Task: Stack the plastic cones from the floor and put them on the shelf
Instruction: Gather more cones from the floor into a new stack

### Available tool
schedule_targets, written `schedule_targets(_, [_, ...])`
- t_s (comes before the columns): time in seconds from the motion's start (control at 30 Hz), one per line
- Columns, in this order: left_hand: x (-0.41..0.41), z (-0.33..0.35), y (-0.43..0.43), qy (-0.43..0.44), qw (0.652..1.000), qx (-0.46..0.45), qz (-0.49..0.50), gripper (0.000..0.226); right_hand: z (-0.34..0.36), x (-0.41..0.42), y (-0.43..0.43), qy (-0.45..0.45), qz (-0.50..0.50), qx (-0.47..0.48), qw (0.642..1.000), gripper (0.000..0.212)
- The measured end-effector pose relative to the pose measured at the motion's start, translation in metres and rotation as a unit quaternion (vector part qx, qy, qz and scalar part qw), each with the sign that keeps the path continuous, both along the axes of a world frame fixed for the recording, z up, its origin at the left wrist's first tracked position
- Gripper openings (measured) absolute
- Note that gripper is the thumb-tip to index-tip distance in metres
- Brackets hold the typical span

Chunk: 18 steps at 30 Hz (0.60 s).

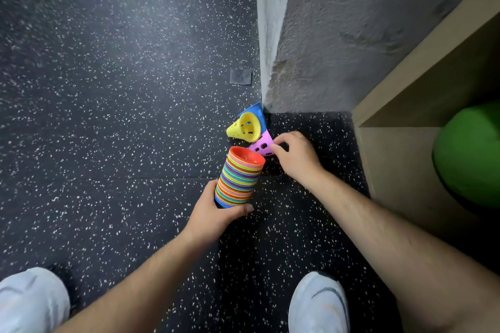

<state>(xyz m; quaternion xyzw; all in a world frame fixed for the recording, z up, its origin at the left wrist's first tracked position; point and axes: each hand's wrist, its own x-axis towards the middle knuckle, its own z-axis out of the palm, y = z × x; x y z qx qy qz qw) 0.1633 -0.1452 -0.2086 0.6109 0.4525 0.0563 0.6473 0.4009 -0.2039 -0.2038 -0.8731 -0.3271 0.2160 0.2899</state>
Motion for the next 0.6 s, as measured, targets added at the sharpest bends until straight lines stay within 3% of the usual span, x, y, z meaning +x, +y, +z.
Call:
schedule_targets(0.33, [0.001, -0.006, 0.007, -0.004, 1.000, -0.002, 0.010, 0.062, 0.048, -0.010, -0.005, -0.011, -0.010, 0.217, 0.976, 0.008])
schedule_targets(0.47, [-0.002, -0.010, 0.013, 0.002, 1.000, 0.004, 0.019, 0.062, 0.058, -0.027, 0.001, -0.009, 0.101, 0.221, 0.970, 0.011])
schedule_targets(0.6, [-0.009, -0.008, 0.017, 0.001, 1.000, 0.002, 0.029, 0.064, 0.044, -0.029, 0.011, 0.025, 0.040, 0.195, 0.980, 0.016])
